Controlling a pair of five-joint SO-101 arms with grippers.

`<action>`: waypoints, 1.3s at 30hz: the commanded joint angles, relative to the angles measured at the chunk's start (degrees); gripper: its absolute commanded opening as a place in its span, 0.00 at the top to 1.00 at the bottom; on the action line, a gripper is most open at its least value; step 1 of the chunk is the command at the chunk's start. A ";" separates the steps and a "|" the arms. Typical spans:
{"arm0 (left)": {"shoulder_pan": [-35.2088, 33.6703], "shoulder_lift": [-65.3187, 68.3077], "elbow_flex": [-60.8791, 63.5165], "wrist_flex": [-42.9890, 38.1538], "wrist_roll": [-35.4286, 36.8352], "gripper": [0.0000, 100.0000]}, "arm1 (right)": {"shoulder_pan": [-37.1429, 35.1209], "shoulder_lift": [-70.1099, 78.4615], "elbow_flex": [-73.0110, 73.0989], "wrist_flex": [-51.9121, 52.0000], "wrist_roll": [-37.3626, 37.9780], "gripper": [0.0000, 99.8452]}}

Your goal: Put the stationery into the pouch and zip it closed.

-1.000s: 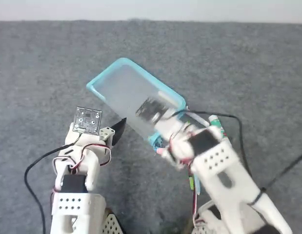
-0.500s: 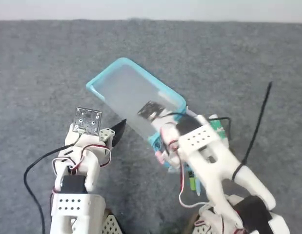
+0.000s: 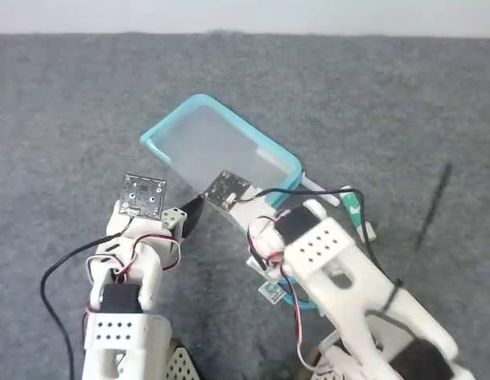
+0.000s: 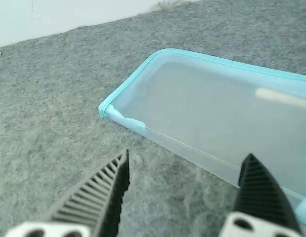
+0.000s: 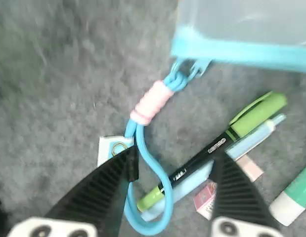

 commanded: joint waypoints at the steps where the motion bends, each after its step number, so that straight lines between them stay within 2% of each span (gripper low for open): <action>1: -0.26 0.26 -0.75 -1.85 -0.97 0.67 | -3.03 -3.47 0.26 -3.82 -5.19 0.87; 5: -1.49 0.26 -0.92 -1.85 -0.88 0.67 | -5.76 0.22 3.60 -10.33 -6.86 0.84; 10: -2.99 0.26 -0.92 -2.99 -0.88 0.67 | -5.67 6.81 1.05 -11.03 -8.88 0.77; 23: -2.73 0.26 -0.84 -2.90 -0.88 0.67 | -4.18 16.22 -1.85 -15.69 -9.14 0.77; 30: -2.73 0.26 -0.84 -2.90 -0.88 0.67 | -1.01 17.63 -1.85 -17.80 -16.53 0.77; 39: -2.73 0.26 -0.84 -2.90 -0.88 0.67 | -1.27 17.80 -1.49 -18.59 -16.88 0.77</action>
